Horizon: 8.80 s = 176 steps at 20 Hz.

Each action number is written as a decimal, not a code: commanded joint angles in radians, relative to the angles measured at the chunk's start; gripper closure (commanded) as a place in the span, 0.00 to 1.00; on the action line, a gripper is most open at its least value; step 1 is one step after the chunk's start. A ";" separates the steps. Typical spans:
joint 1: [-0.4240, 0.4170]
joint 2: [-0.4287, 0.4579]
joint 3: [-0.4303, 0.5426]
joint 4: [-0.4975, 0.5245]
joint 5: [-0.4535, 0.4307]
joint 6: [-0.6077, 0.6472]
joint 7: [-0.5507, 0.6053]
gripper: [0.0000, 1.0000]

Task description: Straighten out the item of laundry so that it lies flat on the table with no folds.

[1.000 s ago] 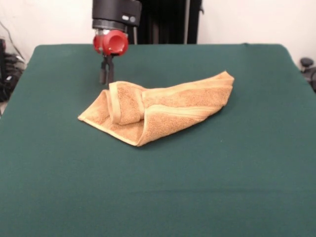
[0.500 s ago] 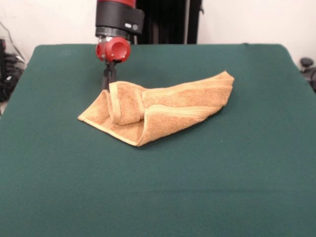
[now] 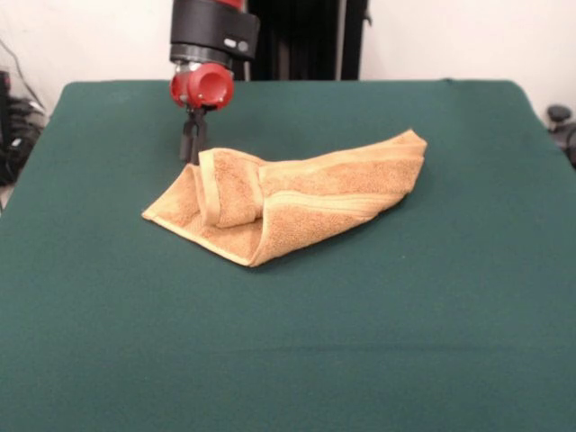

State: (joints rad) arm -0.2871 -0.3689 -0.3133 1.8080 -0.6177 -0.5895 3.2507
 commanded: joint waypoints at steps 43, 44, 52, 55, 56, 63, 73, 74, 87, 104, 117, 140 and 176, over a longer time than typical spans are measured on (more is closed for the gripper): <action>-0.340 -0.134 0.523 0.173 -0.214 0.047 0.200 0.00; -0.355 -0.128 0.538 0.174 -0.222 0.058 0.198 0.00; -0.418 -0.090 0.583 0.176 -0.231 0.076 0.129 0.00; -0.436 -0.094 0.601 0.184 -0.228 0.077 0.121 0.00; -0.443 -0.090 0.607 0.184 -0.231 0.076 0.120 0.00; -0.494 -0.041 0.654 0.174 -0.265 0.101 0.123 0.00; -0.510 0.008 0.661 0.156 -0.265 0.090 0.098 0.00; -0.510 0.015 0.661 0.152 -0.265 0.086 0.098 0.00; -0.519 0.033 0.673 0.138 -0.274 0.111 0.063 0.00; -0.555 0.016 0.733 0.149 -0.331 0.227 0.039 1.00; -0.644 -0.084 0.815 0.228 -0.287 0.585 -0.127 1.00; -0.645 -0.215 0.829 0.292 -0.089 1.269 -0.254 1.00; -0.694 -0.039 0.912 0.109 -0.230 1.181 -0.331 0.00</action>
State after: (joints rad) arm -1.0214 -0.4680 0.4831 2.0284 -0.8489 0.5769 3.2503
